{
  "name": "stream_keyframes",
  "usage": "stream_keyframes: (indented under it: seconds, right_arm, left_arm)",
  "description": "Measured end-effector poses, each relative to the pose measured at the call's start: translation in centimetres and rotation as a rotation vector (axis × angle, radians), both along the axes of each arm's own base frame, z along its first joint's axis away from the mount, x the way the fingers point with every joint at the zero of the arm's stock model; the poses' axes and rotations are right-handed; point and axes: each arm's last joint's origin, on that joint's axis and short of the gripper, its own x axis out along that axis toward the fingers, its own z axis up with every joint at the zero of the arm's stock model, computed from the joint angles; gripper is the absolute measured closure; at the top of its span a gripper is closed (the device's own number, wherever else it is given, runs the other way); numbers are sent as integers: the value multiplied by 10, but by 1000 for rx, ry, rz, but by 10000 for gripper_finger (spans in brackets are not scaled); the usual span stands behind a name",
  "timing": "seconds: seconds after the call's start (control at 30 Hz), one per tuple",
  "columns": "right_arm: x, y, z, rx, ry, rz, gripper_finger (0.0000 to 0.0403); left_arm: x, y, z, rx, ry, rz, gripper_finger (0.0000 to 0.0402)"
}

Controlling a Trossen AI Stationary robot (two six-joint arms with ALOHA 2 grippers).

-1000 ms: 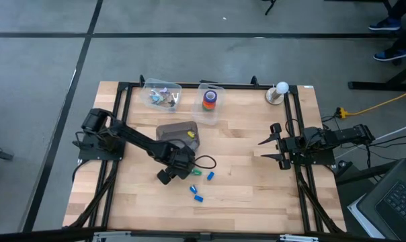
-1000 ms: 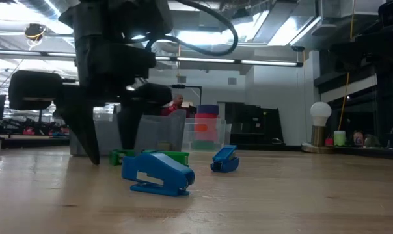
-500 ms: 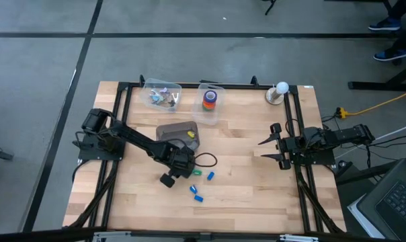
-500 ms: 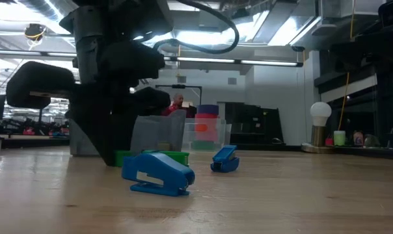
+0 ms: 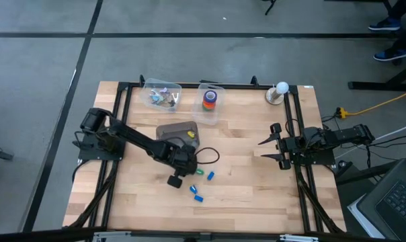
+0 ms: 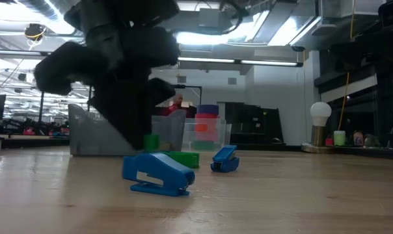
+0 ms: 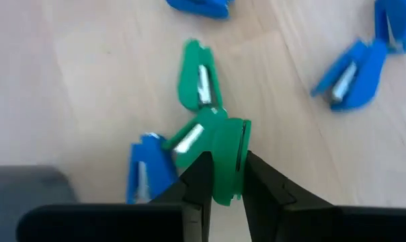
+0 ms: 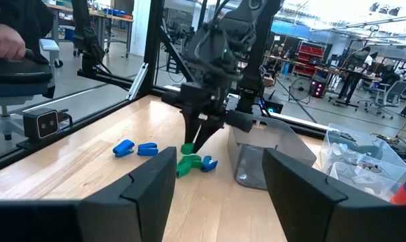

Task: Pick and place Stapler, Stapler remover, tape
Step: Put the green stapler into the black bin

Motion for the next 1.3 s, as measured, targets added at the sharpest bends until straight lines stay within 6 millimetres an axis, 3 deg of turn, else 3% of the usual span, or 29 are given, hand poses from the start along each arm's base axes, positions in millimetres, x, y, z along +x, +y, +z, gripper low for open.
stream_keyframes:
  seconds: [0.53, 0.73, 0.9, 1.1, 1.3]
  right_arm:
    - [0, 0, 0, 0, 0, 0, 178]
    - [0, 0, 0, 0, 0, 0, 178]
    - [0, 0, 0, 0, 0, 0, 178]
    - [0, 0, 0, 0, 0, 0, 178]
    - [0, 0, 0, 0, 0, 0, 178]
  left_arm:
    - [-23, 16, 47, 195, -73, 137, 348]
    - [-34, 30, 71, 251, -130, 213, 348]
    - [-39, 49, 88, 256, -203, 388, 348]
    - [-40, 75, 91, 219, -222, 574, 347]
    - [-33, 94, 78, 113, -166, 700, 347]
